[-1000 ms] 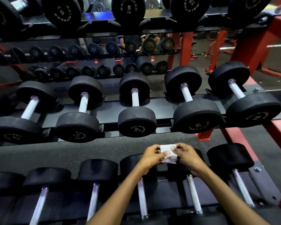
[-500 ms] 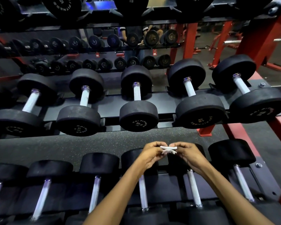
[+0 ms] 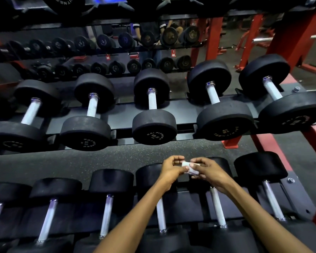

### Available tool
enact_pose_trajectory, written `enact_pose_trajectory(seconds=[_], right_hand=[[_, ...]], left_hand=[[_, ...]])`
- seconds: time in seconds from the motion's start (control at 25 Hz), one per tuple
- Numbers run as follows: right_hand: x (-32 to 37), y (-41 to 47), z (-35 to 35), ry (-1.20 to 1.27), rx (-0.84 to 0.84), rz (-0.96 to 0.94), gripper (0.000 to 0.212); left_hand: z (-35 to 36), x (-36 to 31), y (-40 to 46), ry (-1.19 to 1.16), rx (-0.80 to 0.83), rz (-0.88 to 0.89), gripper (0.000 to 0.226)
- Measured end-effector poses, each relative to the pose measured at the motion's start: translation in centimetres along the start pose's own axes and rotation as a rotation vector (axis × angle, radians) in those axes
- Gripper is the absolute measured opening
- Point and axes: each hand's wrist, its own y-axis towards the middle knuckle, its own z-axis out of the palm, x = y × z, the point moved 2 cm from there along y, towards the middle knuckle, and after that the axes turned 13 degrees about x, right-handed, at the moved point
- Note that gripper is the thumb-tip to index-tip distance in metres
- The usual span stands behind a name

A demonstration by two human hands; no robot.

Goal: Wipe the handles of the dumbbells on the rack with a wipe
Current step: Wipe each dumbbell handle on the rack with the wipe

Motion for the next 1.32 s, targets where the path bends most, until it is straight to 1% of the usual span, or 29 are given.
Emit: enact_pose_trajectory(seconds=[0.04, 0.08, 0.12, 0.16, 0.24, 0.32, 0.44, 0.48, 0.56, 0.6, 0.68, 0.72, 0.8, 0.96, 1.0, 1.12, 1.16, 1.24, 1.32], right_hand=[[-0.6, 0.3, -0.3, -0.056, 0.005, 0.009, 0.011], [-1.2, 0.6, -0.7, -0.111, -0.031, 0.019, 0.012], [-2.0, 0.8, -1.1, -0.148, -0.097, 0.03, 0.011], [-2.7, 1.0, -1.5, -0.163, -0.157, 0.042, 0.008], [-4.7, 1.1, -2.6, -0.104, -0.239, 0.075, 0.014], [-7.1, 0.5, -4.0, -0.023, -0.3, 0.13, 0.018], [-10.9, -1.0, -7.0, -0.054, -0.39, 0.264, 0.015], [-12.1, -1.5, -8.0, -0.137, -0.439, 0.332, 0.016], [-13.7, -2.8, -9.9, -0.419, -0.565, 0.478, 0.019], [-14.3, -3.4, -10.7, -0.524, -0.609, 0.521, 0.02], [-16.0, -4.1, -11.9, -0.545, -0.644, 0.564, 0.033], [-16.6, -4.1, -12.4, -0.547, -0.648, 0.583, 0.035], [-17.7, -3.7, -13.4, -0.548, -0.598, 0.615, 0.034], [-19.9, -1.8, -14.7, -0.613, -0.306, 0.661, 0.033], [-20.5, -1.2, -15.0, -0.658, -0.225, 0.67, 0.032], [-20.0, -0.8, -14.4, -0.765, 0.13, 0.725, 0.023], [-19.5, -1.2, -14.4, -0.781, 0.207, 0.741, 0.024], [-19.2, -1.7, -14.9, -0.836, 0.261, 0.759, 0.028], [-19.1, -1.4, -15.3, -0.854, 0.277, 0.787, 0.03]], left_hand=[[0.1, 0.4, 0.0, 0.062, -0.003, 0.013, 0.033], [0.0, 0.9, 0.0, 0.166, -0.034, 0.019, 0.03], [-0.1, 1.5, 0.0, 0.319, -0.099, 0.025, 0.029], [-0.5, 2.3, 0.0, 0.506, -0.188, 0.035, 0.033], [-1.7, 4.2, -0.1, 0.898, -0.318, 0.025, 0.05], [-2.8, 6.0, 0.1, 1.168, -0.346, -0.027, 0.063], [-3.9, 7.3, 1.2, 1.311, -0.321, -0.068, 0.069], [-4.2, 7.6, 1.7, 1.335, -0.282, -0.094, 0.069], [-4.5, 8.6, 2.6, 1.379, -0.195, -0.17, 0.067], [-4.7, 9.4, 3.0, 1.392, -0.175, -0.187, 0.065], [-5.0, 10.7, 3.2, 1.434, -0.204, -0.141, 0.061], [-5.1, 11.2, 3.3, 1.455, -0.229, -0.115, 0.06], [-5.3, 12.0, 3.6, 1.494, -0.254, -0.106, 0.062], [-5.2, 12.4, 4.0, 1.532, -0.28, -0.124, 0.064], [-5.3, 12.5, 3.9, 1.547, -0.285, -0.123, 0.064], [-5.3, 12.7, 3.8, 1.546, -0.304, -0.105, 0.064], [-5.3, 12.7, 3.8, 1.546, -0.304, -0.097, 0.064], [-5.2, 12.8, 3.7, 1.573, -0.304, -0.087, 0.064], [-5.3, 12.8, 3.8, 1.577, -0.312, -0.099, 0.064]])
